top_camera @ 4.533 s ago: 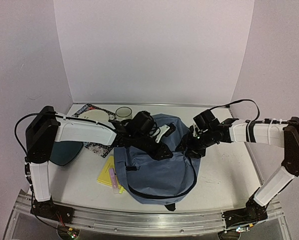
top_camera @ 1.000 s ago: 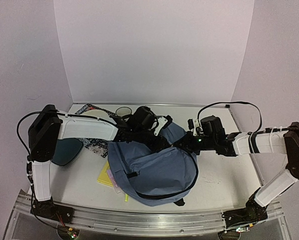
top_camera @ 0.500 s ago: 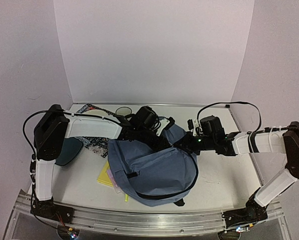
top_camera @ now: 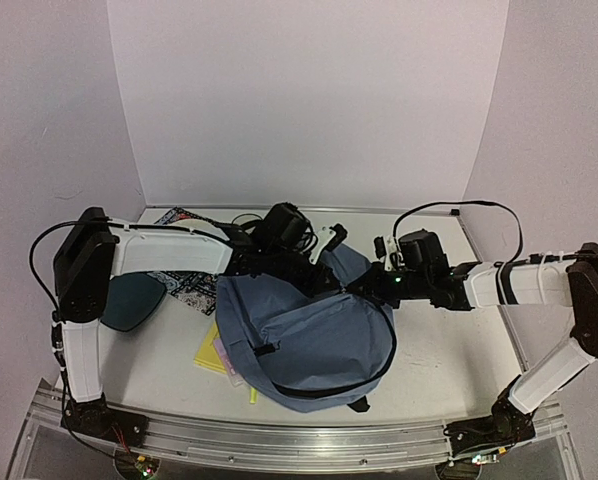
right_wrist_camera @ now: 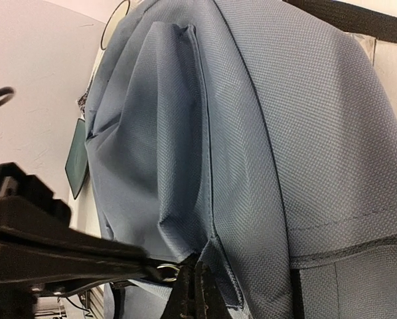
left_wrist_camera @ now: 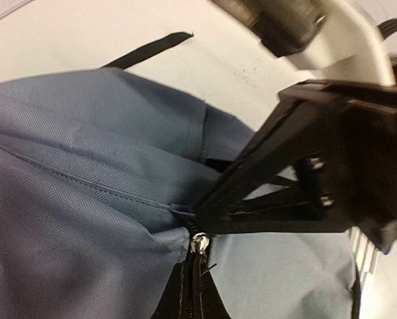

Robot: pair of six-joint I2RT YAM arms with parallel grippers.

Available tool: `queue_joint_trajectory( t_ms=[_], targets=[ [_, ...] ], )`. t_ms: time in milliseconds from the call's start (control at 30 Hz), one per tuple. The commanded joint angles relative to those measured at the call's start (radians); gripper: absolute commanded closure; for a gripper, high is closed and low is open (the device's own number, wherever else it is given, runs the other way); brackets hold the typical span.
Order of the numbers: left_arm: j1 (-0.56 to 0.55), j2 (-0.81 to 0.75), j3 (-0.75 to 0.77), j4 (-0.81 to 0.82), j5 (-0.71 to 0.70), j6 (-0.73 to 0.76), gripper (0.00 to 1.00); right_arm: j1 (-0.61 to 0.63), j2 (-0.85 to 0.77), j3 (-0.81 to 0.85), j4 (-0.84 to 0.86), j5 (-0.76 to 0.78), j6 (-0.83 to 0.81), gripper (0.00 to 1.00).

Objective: Pack the student bag
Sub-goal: Pick up the lower front pocket of the student bag, then unzip the lower front pocket of the student bag.

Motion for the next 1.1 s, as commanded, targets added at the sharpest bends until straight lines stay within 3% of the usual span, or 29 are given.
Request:
queue_joint_trajectory(
  t_ms=[0, 500, 767, 967, 1067],
  targets=[
    [0.012, -0.102, -0.022, 0.001, 0.007, -0.042, 1.0, 0.002, -0.032, 0.045, -0.01, 0.067, -0.035, 1.0],
    [0.044, -0.229, -0.158, -0.067, -0.064, -0.121, 1.0, -0.096, -0.219, 0.063, -0.163, 0.271, -0.069, 1.0],
    [0.083, -0.272, -0.152, -0.115, -0.107, -0.137, 1.0, -0.199, -0.314, 0.144, -0.356, 0.399, -0.129, 1.0],
    [0.099, -0.256, -0.163, -0.132, -0.168, -0.178, 1.0, -0.238, -0.345, 0.112, -0.499, 0.534, -0.059, 1.0],
    [0.1, -0.236, -0.162, -0.137, -0.197, -0.196, 1.0, -0.238, -0.35, 0.08, -0.516, 0.525, -0.045, 1.0]
  ],
)
